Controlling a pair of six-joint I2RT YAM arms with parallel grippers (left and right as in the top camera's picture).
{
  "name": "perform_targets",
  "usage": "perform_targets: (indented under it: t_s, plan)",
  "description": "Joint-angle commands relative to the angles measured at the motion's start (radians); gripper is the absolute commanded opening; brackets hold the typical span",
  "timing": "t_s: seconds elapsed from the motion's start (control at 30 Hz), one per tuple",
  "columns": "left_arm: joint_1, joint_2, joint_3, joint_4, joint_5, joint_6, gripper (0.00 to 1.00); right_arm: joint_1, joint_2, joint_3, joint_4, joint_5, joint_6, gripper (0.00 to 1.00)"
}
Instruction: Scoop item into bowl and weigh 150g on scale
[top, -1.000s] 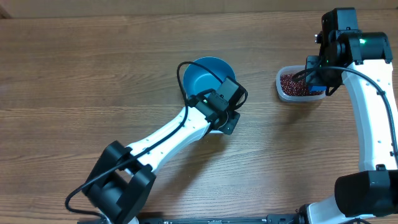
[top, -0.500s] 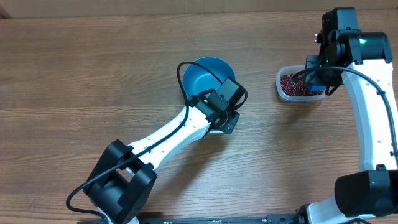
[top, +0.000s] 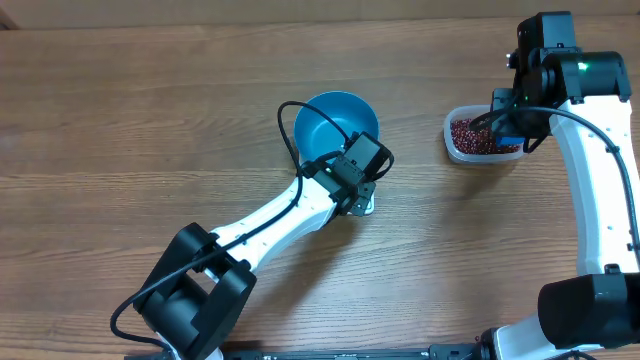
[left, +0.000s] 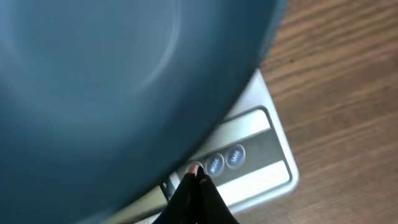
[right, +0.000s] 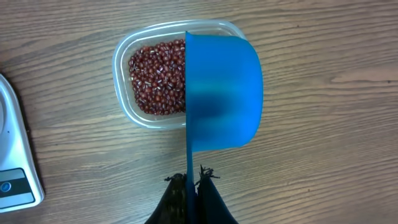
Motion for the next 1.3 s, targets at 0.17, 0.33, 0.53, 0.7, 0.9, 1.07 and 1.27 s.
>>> perform_targets:
  t_s: [0.17, 0.33, 0.53, 0.7, 0.9, 1.07, 1.27]
  plan:
    - [0.000, 0.013, -0.051, 0.070, -0.040, 0.024, 0.04, -0.003, 0.003, -0.001, 0.011, -0.004, -0.005, 0.04]
    - [0.000, 0.046, -0.054, 0.085, -0.037, 0.045, 0.04, -0.003, 0.003, -0.001, 0.011, -0.004, -0.005, 0.04]
    - [0.000, 0.050, -0.055, 0.087, -0.003, 0.103, 0.04, -0.003, 0.003, -0.001, 0.011, -0.004, -0.005, 0.04]
    - [0.000, 0.051, -0.055, 0.077, 0.013, 0.135, 0.04, -0.003, 0.003, -0.001, 0.011, -0.004, -0.005, 0.04]
    - [0.000, 0.051, -0.062, 0.071, 0.012, 0.138, 0.04, -0.003, 0.003, -0.001, 0.011, -0.004, -0.005, 0.04]
    - [0.000, 0.056, -0.062, 0.074, 0.011, 0.142, 0.04, -0.003, 0.003, -0.001, 0.011, -0.005, -0.004, 0.04]
    - [0.000, 0.080, -0.062, 0.093, 0.010, 0.142, 0.04, -0.003, 0.003, -0.001, 0.011, -0.005, -0.004, 0.04]
